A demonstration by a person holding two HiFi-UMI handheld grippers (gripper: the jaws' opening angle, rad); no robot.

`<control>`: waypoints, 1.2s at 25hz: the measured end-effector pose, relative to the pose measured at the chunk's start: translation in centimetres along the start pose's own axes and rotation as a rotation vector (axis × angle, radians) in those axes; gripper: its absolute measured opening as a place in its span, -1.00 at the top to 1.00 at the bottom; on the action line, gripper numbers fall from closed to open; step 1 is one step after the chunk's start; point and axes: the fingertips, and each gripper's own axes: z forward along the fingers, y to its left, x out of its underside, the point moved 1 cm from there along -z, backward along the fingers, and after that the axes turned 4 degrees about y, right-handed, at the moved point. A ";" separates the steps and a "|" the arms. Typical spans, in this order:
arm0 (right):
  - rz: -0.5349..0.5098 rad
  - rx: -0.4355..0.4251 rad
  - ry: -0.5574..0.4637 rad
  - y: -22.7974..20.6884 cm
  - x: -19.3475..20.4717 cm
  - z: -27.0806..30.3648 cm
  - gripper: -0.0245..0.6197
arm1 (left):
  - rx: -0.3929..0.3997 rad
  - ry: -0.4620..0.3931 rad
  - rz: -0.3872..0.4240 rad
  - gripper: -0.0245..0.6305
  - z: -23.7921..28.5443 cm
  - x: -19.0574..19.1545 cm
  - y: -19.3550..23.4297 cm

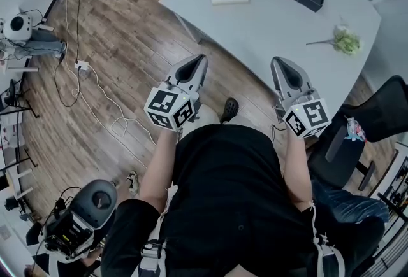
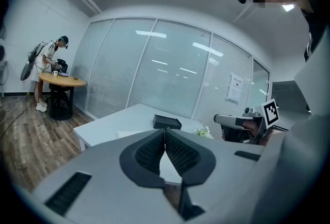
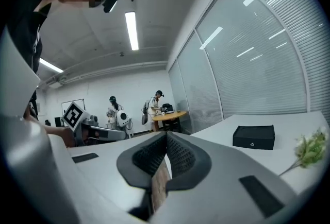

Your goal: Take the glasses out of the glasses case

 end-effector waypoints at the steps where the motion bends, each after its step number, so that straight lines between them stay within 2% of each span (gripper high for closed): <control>1: 0.000 -0.005 0.005 0.0 0.2 0.1 0.87 | -0.002 0.002 -0.004 0.85 0.1 0.1 0.0; 7: 0.004 0.018 0.030 0.4 1.2 0.7 0.87 | 0.001 0.020 -0.005 0.85 0.1 0.9 0.5; 13: 0.056 0.027 0.040 0.0 1.7 1.9 0.87 | 0.018 0.032 -0.011 0.85 1.2 0.7 2.0; 24: 0.036 0.042 0.078 -4.3 -0.7 8.2 0.87 | 0.051 0.040 -0.034 0.85 7.8 -2.7 6.8; 30: 0.038 0.048 0.087 -6.6 -2.6 12.6 0.87 | 0.085 0.044 -0.019 0.85 11.8 -5.7 10.0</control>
